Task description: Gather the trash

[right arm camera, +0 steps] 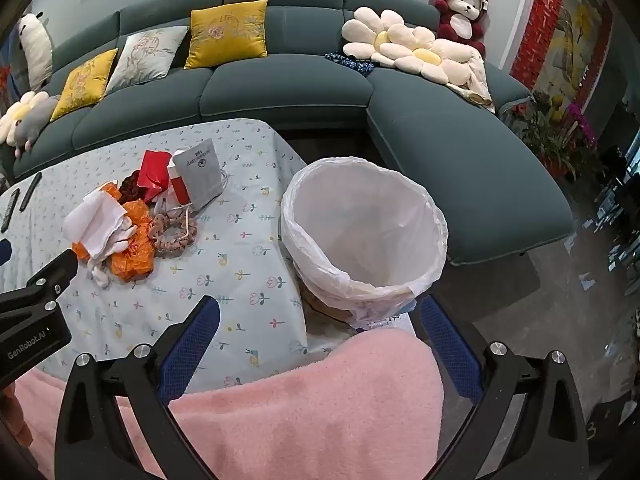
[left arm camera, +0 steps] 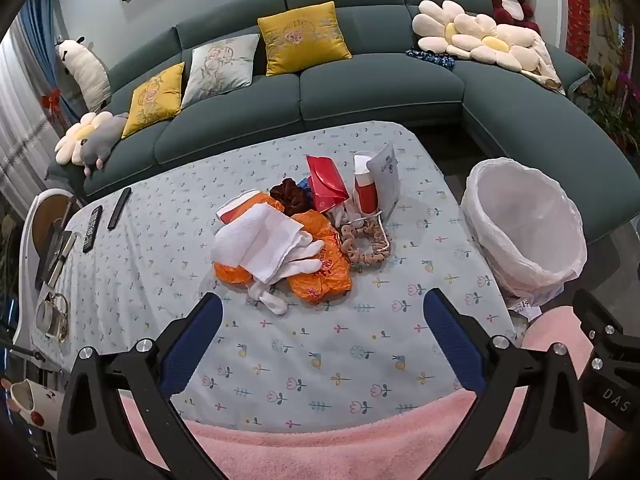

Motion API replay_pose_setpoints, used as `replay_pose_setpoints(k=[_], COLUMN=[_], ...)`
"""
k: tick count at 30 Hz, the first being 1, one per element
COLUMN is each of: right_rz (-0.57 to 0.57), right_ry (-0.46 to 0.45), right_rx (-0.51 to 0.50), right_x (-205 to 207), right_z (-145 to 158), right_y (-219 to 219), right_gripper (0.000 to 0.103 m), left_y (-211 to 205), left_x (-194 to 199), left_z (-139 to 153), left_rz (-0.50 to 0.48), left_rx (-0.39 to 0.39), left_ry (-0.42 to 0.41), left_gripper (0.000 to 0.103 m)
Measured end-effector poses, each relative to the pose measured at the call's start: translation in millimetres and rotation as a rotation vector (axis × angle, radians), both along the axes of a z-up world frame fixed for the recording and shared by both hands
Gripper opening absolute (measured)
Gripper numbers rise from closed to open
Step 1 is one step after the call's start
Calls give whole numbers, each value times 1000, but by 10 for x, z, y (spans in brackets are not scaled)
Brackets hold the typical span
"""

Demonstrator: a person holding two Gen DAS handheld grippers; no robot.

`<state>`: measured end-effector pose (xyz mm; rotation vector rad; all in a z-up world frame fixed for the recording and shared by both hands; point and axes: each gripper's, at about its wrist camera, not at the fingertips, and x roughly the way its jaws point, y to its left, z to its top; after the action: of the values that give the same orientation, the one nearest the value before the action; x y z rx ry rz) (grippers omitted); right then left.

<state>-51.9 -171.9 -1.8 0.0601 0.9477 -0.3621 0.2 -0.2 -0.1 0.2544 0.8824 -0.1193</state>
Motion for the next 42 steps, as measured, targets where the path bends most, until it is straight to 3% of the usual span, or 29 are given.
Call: replay_pose_setpoints(k=[14, 42], right_rz=[3, 8], right_ry=[-12, -33], right_rx=[-33, -66], right_x=[-47, -94], right_z=[60, 147], right_y=[60, 147], right_gripper=[96, 96], left_y=[-89, 66], left_x=[-57, -140], left_z=[32, 115], left_rz=[13, 5], left_rx=[-12, -26], left_ry=[9, -54], left_gripper=[96, 96])
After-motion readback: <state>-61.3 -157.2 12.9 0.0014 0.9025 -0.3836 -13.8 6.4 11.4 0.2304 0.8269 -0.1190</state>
